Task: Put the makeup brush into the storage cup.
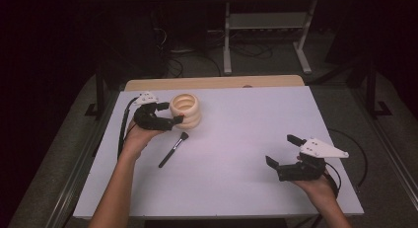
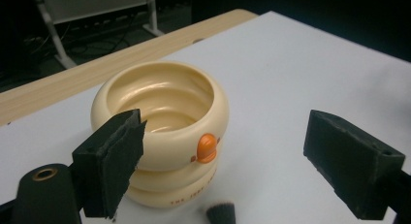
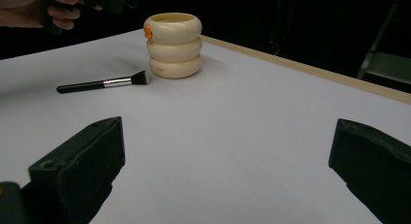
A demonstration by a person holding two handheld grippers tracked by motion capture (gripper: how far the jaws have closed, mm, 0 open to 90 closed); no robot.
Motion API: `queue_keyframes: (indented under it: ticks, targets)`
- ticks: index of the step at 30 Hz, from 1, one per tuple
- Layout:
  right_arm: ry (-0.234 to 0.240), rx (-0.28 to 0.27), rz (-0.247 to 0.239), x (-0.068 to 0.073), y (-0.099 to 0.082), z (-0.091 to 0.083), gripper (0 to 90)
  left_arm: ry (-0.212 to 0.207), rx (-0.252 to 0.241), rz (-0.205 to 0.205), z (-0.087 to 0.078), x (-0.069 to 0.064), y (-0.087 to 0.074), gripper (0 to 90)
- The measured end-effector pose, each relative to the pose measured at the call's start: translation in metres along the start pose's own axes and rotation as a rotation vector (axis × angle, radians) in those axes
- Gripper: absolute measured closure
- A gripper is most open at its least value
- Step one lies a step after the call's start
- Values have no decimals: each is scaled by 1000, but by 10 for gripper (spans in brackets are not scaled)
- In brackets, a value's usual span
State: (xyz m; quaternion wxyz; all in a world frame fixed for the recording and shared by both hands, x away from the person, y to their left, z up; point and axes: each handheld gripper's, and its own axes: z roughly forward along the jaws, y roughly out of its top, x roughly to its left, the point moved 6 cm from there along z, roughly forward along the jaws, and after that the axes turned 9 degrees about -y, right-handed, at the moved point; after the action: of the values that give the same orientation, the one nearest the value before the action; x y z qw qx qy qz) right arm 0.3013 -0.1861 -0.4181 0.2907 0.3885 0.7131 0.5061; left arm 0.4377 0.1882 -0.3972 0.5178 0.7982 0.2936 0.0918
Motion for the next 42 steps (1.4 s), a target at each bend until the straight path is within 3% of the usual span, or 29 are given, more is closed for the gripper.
queue_keyframes:
  ticks: [12, 16, 24, 42]
  targets:
    - [0, 2, -2, 0, 0, -1, 0, 12, 102, -11, 4, 0, -6, 138]
    - [-1, 0, -4, 0, 0, -1, 0, 15, 136, -34, 6, 0, -10, 138]
    - [-2, 1, -3, 0, 0, 0, 0, 9, 204, -31, 8, -1, -14, 144]
    - [-2, 6, -2, 0, 0, 0, 0, 26, 310, -58, 12, 0, -21, 195]
